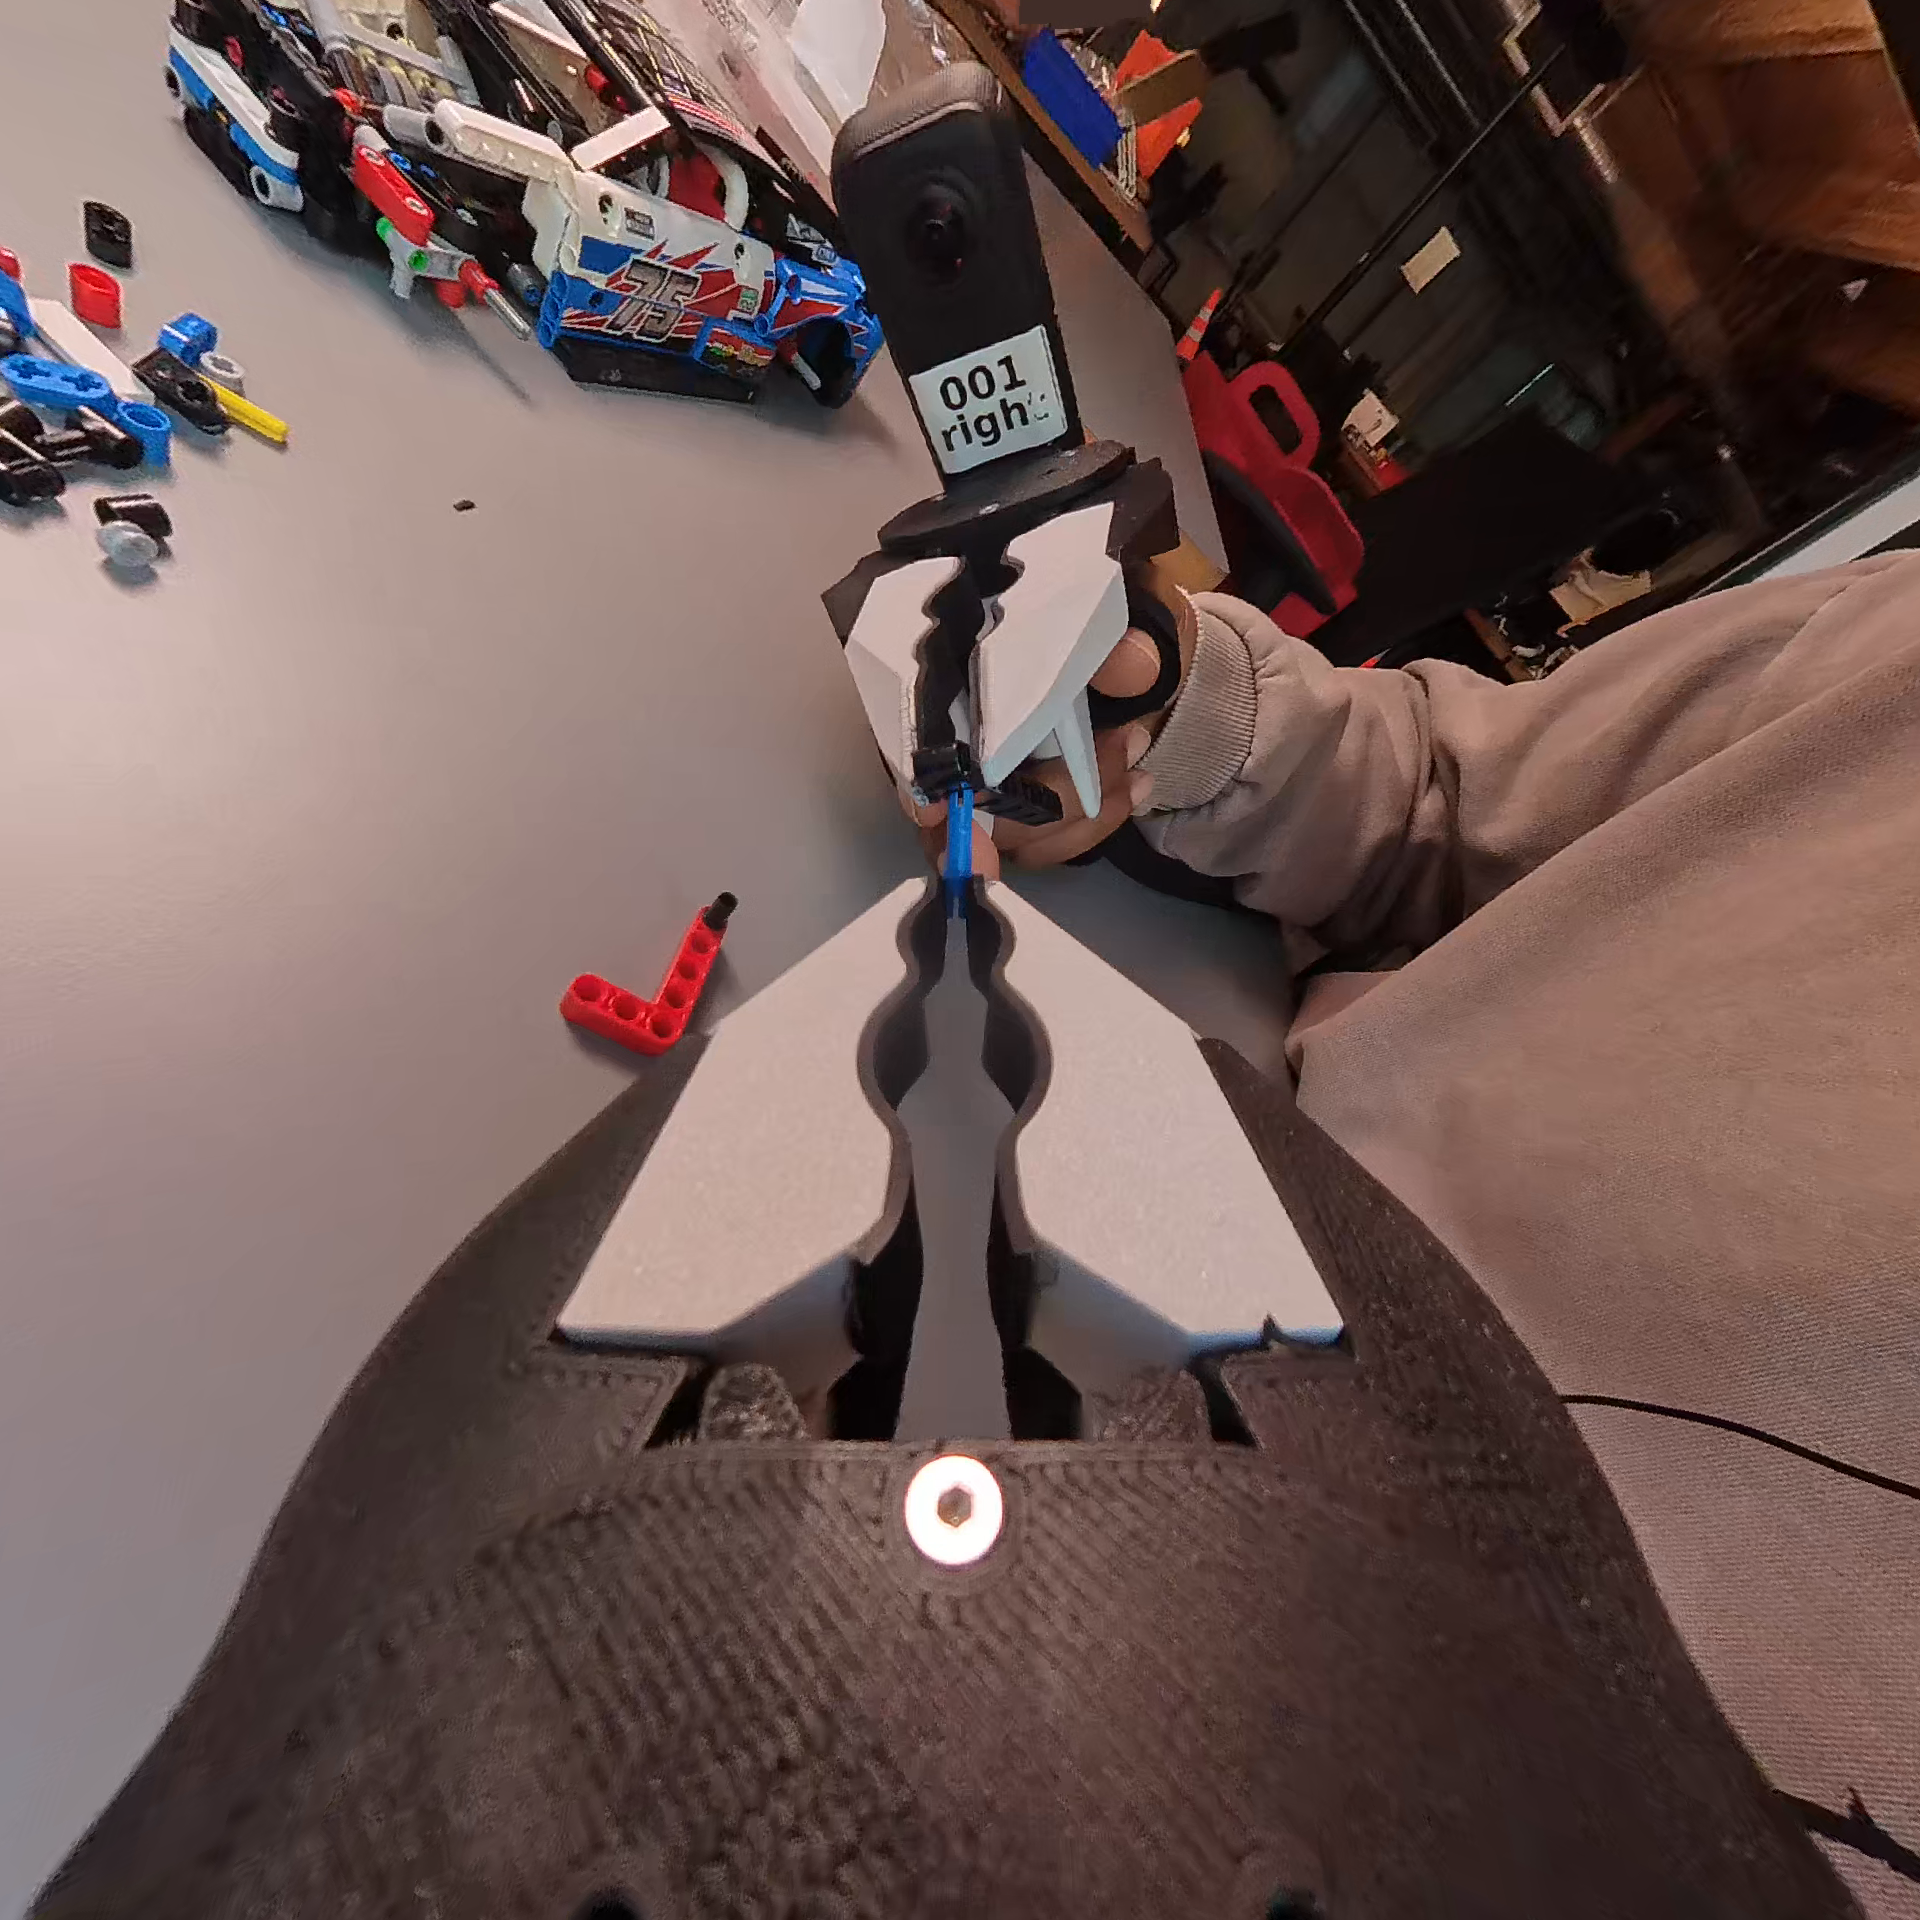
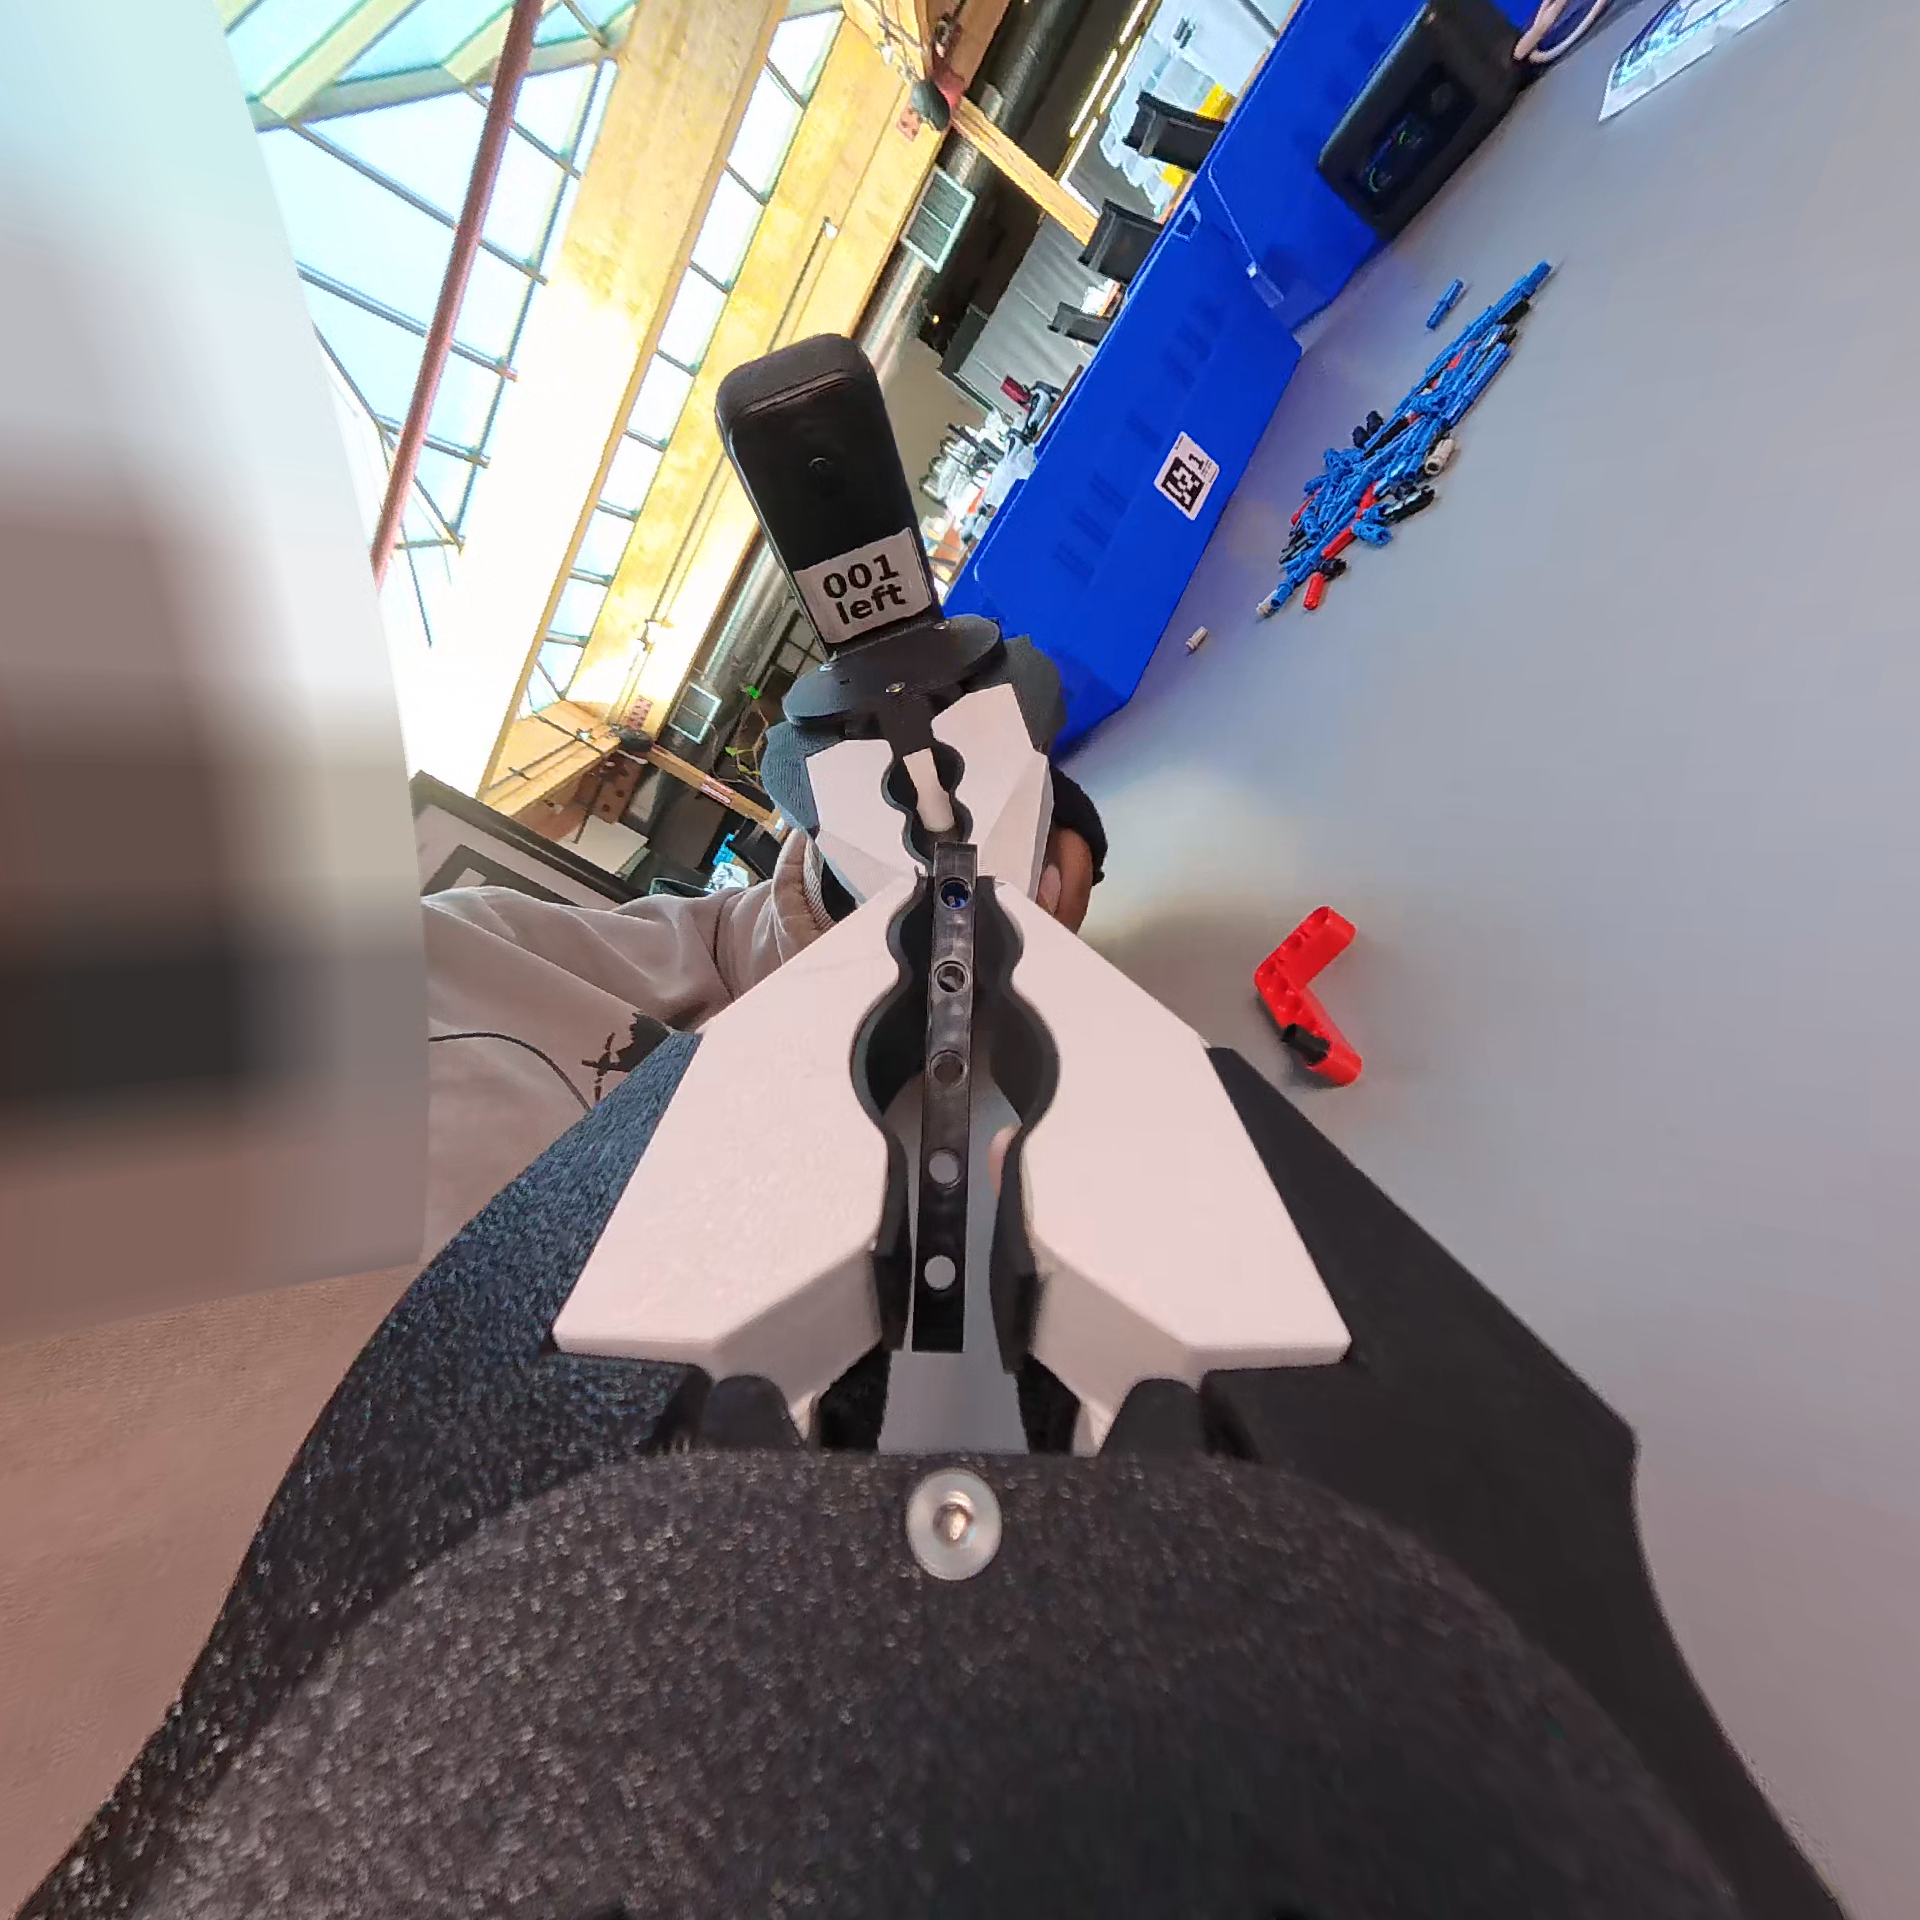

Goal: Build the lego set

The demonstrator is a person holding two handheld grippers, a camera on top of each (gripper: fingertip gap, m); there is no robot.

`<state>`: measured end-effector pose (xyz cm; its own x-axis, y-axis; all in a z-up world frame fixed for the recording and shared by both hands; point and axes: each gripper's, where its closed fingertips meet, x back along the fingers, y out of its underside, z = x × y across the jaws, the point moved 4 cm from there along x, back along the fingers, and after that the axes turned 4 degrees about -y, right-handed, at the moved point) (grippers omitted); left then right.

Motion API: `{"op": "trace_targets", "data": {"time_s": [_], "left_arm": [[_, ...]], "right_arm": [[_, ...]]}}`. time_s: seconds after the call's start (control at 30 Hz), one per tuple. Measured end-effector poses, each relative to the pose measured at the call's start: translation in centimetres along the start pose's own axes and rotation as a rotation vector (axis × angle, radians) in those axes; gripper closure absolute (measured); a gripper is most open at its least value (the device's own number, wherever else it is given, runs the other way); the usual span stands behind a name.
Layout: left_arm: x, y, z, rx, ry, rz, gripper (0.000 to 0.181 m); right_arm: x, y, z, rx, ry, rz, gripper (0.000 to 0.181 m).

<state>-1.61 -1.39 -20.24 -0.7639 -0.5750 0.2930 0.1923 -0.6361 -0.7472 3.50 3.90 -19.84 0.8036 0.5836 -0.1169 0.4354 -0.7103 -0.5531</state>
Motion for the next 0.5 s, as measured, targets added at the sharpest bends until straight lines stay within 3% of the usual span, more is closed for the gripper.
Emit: {"op": "trace_targets", "data": {"time_s": [0.23,0.5], "left_arm": [[0.1,-0.21,0.04,0.066,0.066,0.032,0.179],[0.27,-0.39,0.18,0.045,0.078,0.029,0.178]], "right_arm": [[-0.33,0.32,-0.22,0.126,0.072,-0.048,0.175],[-0.45,0.14,-0.35,0.1,0.035,-0.023,0.176]]}}
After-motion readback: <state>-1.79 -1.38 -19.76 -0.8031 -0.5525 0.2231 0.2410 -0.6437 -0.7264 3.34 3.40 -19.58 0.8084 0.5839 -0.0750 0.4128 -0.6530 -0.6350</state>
